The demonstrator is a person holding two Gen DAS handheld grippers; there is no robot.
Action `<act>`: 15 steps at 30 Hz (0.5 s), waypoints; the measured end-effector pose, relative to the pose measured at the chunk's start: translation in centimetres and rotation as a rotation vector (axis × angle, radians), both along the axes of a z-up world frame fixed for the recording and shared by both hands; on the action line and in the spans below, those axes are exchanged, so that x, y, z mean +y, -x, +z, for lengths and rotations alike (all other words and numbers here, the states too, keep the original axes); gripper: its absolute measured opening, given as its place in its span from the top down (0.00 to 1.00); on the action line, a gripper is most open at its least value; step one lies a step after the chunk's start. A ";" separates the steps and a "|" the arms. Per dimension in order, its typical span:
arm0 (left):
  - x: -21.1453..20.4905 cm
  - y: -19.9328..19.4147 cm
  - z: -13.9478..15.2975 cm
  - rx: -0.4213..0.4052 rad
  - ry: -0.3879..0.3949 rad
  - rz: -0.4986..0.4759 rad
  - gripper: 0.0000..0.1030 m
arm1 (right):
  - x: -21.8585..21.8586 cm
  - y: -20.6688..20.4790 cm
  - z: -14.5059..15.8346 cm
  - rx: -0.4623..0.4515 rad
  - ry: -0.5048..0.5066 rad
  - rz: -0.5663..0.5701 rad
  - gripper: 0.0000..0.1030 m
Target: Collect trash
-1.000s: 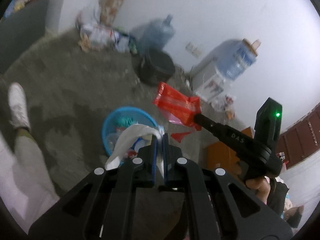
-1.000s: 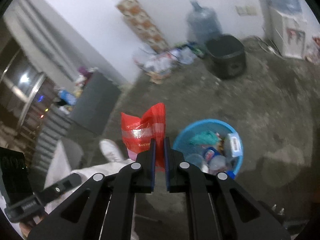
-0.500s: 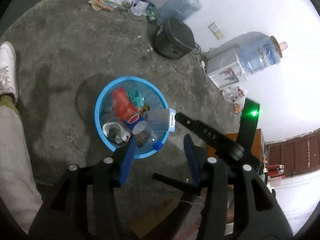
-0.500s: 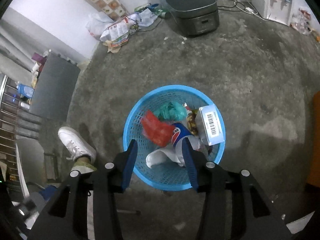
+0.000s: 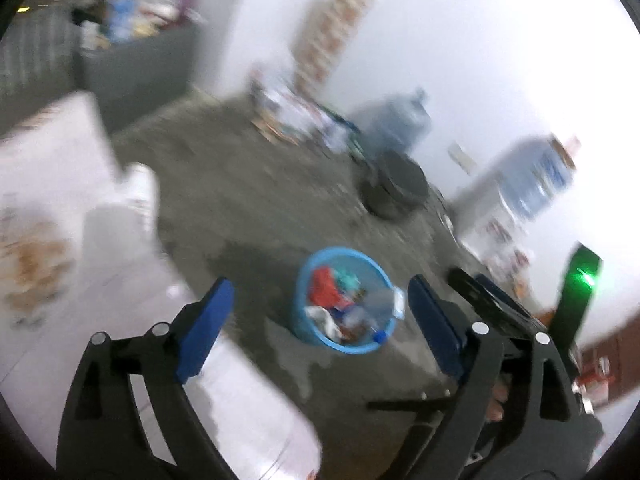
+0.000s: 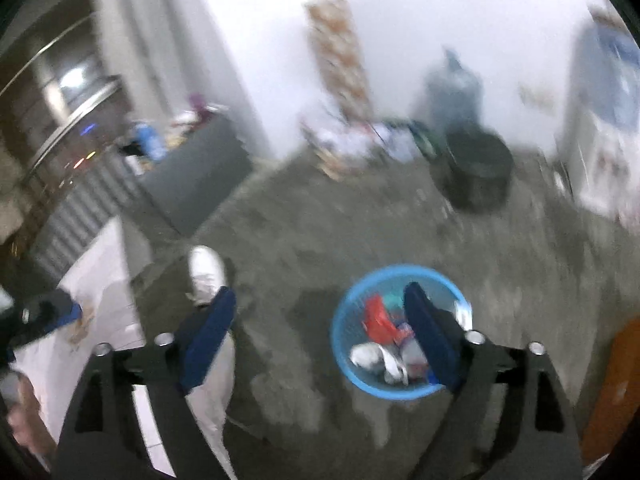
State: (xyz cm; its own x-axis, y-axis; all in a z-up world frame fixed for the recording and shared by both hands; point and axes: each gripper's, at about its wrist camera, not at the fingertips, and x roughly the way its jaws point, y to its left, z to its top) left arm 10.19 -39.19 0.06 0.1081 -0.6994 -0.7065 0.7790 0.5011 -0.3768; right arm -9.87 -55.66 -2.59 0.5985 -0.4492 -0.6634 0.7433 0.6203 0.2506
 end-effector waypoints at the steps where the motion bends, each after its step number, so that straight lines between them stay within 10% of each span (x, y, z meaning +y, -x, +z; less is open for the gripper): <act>1: 1.6 0.0 0.8 -0.024 0.009 0.031 0.11 | 1.6 -0.4 1.3 -0.011 0.046 0.030 0.09; 15: 22.1 3.4 5.0 -0.485 -0.173 0.579 0.09 | 20.4 -5.8 8.3 -0.002 0.353 0.331 0.06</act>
